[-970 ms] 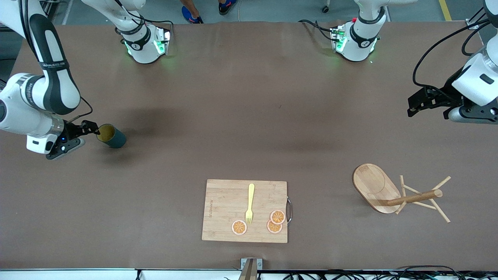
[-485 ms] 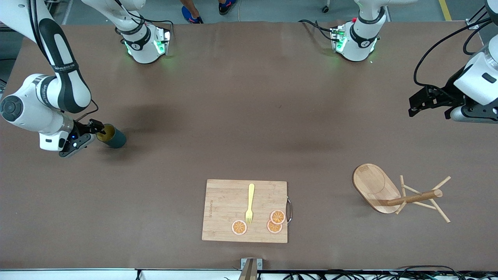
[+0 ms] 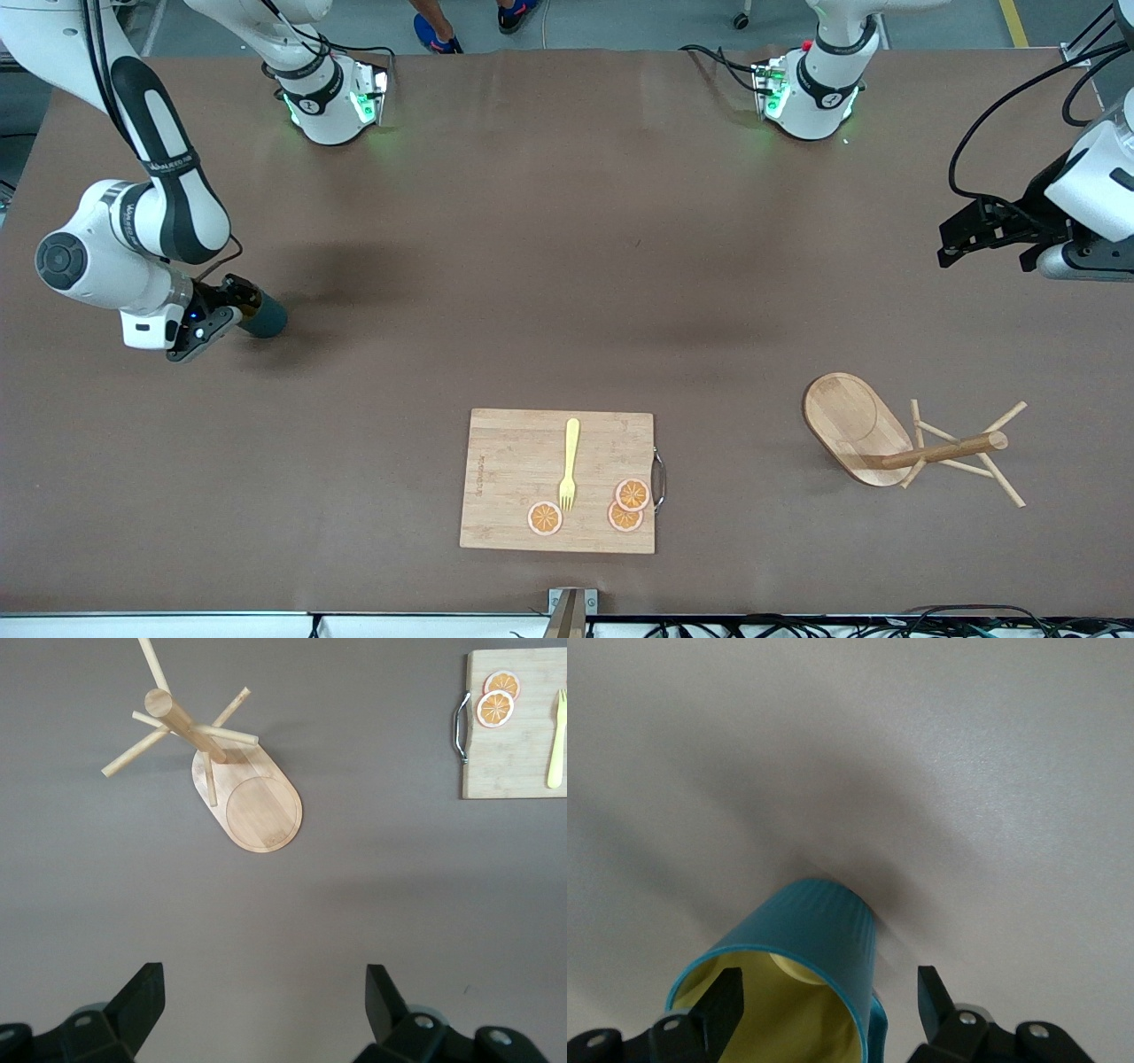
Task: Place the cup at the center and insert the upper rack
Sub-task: 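Lift the teal mug with the right gripper and carry it toward the table center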
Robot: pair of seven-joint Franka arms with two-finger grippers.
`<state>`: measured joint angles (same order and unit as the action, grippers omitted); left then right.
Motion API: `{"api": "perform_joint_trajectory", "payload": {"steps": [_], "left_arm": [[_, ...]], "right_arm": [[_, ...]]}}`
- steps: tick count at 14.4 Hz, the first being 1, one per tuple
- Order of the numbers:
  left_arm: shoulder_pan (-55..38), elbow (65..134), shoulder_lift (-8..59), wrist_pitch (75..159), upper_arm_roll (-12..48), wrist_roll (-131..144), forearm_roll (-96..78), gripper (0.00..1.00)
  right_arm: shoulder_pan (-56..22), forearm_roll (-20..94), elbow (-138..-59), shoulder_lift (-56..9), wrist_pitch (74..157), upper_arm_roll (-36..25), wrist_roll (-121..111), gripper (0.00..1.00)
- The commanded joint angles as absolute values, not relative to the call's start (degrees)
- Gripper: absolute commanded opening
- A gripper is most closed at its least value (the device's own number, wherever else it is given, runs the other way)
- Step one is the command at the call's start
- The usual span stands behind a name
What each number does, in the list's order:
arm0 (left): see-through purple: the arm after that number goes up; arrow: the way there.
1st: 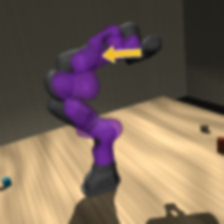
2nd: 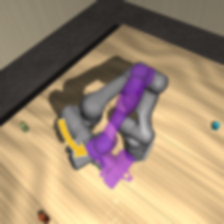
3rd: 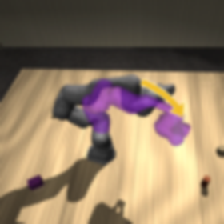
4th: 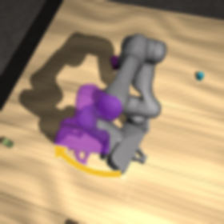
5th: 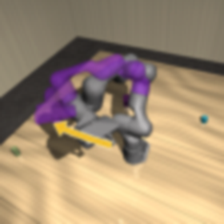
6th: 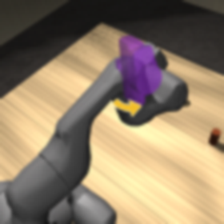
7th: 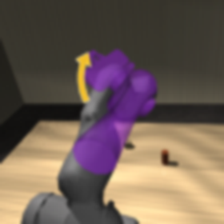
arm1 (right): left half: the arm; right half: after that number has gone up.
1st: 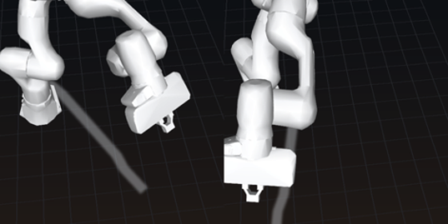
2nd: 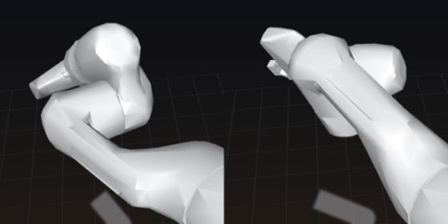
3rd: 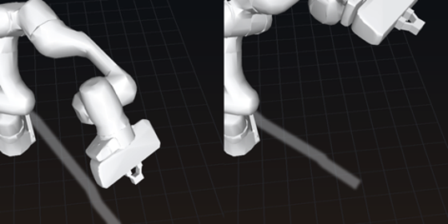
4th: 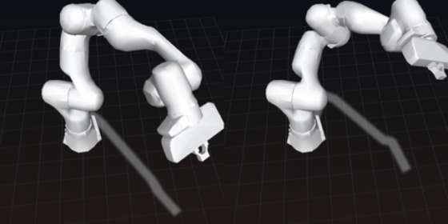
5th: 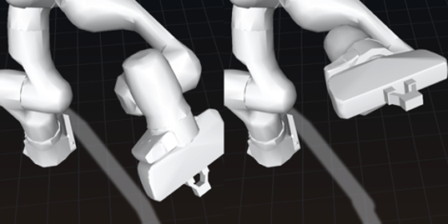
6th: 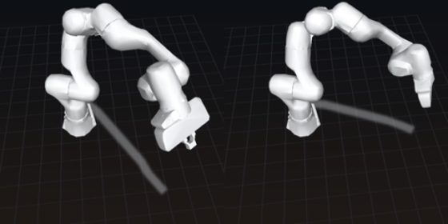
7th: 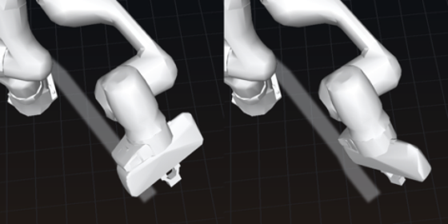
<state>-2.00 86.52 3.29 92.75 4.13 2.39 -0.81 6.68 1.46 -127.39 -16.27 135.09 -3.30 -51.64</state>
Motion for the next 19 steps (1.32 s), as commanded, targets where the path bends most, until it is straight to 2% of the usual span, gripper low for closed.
{"api": "perform_joint_trajectory", "payload": {"steps": [1,2,3,4,5,10,13,19], "left_arm": [[-1.2,86.3,3.3,92.3,4.3,1.7,-1.7,1.00],[-1.2,86.3,3.3,92.1,4.2,1.7,-1.7,1.00],[-1.2,86.3,3.1,92.0,4.2,1.8,-1.7,1.00],[-1.2,86.2,3.1,92.0,4.2,1.8,-1.7,1.00],[-1.3,86.1,3.1,92.1,4.3,1.8,-1.7,1.00],[-1.4,86.2,3.2,92.3,4.3,1.9,-1.7,1.00],[-1.4,86.4,3.1,92.2,4.3,1.6,-1.7,1.00],[-1.3,86.2,4.5,93.2,4.5,1.6,-2.3,1.00]], "right_arm": [[6.9,2.1,-128.4,-16.0,136.1,-3.3,-53.2,0.72],[7.1,2.1,-128.4,-16.1,136.1,-3.3,-53.6,0.64],[7.3,2.1,-128.4,-16.1,136.1,-3.3,-53.6,0.51],[7.3,2.1,-128.4,-16.1,135.8,-3.4,-53.6,0.21],[7.2,2.1,-128.4,-16.0,135.3,-3.4,-53.6,0.00],[7.0,2.5,-127.5,-15.8,134.1,-3.3,-52.8,0.00],[5.6,6.5,-126.9,-14.8,131.1,-3.3,-51.2,0.00],[-6.7,8.1,-126.5,-12.3,129.3,-3.3,-42.5,0.00]]}}
